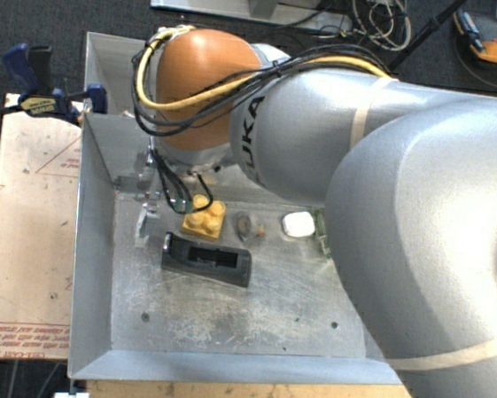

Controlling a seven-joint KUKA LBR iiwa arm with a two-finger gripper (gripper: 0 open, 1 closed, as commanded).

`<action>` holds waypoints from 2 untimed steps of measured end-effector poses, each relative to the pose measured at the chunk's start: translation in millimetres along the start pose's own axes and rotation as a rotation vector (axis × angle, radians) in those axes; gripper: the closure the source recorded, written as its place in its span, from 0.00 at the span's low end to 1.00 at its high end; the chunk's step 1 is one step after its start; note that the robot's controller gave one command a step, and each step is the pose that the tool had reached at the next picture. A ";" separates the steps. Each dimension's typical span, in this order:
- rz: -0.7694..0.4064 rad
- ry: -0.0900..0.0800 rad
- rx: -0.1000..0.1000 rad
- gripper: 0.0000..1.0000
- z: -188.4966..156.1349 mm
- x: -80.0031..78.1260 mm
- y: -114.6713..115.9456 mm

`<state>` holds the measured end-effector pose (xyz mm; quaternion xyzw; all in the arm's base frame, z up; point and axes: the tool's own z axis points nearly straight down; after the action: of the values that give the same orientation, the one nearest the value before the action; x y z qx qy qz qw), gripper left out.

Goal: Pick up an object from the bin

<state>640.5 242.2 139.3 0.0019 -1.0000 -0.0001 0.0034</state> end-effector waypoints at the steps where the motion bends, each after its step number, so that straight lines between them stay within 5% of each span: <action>1: 0.003 -0.008 -0.002 0.00 -5.7 -2.1 -0.8; 2: 0.078 -0.006 -0.002 0.00 -8.4 4.5 -42.5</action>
Offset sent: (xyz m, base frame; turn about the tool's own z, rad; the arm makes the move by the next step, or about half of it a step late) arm -0.0070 -0.0660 0.0102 0.1215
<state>636.2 199.6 147.8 -0.0371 -0.9993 -0.0010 0.0001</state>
